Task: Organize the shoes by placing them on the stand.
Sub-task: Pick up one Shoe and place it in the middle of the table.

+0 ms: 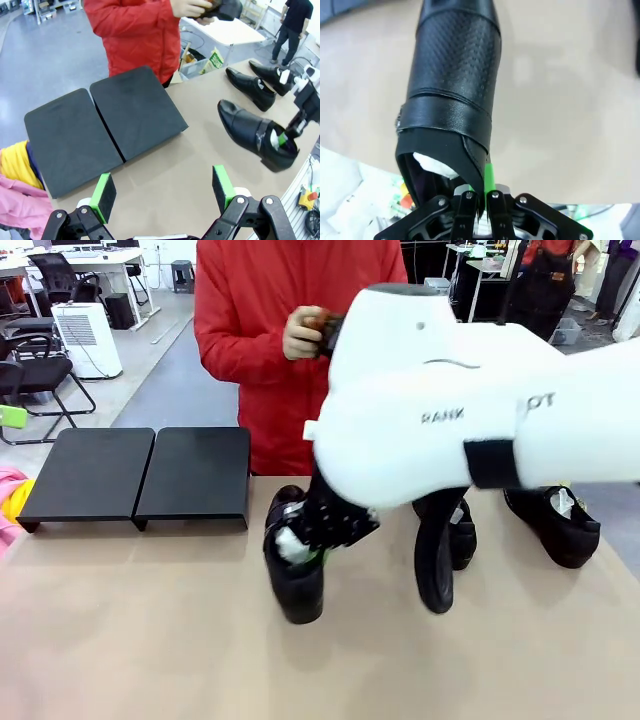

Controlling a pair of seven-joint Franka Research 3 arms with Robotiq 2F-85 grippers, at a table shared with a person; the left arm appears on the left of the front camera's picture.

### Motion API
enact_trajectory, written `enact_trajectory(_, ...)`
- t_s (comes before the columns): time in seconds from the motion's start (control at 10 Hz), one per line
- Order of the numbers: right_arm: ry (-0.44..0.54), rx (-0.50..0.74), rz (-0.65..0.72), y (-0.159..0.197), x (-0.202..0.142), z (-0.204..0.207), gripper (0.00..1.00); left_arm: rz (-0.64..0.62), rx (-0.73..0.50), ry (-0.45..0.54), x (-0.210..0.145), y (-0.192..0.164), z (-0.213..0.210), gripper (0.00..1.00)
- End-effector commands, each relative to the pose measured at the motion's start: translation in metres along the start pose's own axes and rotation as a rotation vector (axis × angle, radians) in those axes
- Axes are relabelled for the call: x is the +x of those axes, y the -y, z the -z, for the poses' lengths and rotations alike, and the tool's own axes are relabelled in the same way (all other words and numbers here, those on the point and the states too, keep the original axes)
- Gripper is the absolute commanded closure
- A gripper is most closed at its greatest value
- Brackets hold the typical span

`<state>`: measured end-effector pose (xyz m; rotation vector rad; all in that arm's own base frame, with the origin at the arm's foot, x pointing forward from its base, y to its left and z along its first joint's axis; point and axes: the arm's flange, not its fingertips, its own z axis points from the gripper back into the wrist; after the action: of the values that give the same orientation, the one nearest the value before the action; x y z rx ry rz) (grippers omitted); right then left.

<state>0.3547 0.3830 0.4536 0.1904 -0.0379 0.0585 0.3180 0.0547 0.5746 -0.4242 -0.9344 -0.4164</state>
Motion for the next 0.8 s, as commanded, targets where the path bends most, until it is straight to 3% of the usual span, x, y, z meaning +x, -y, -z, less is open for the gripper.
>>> enact_trajectory(0.0,0.038,0.039,0.024,-0.018,0.000,0.021,1.00,0.003,-0.004,0.003,0.000,0.000,-0.001,0.00)
enact_trajectory(0.3,0.043,0.047,0.078,-0.035,-0.003,0.056,1.00,0.003,-0.004,0.003,0.000,0.000,-0.001,0.00)
enact_trajectory(0.7,0.027,0.047,0.052,-0.046,-0.007,0.086,1.00,0.003,-0.004,0.003,0.000,0.000,-0.001,0.00)
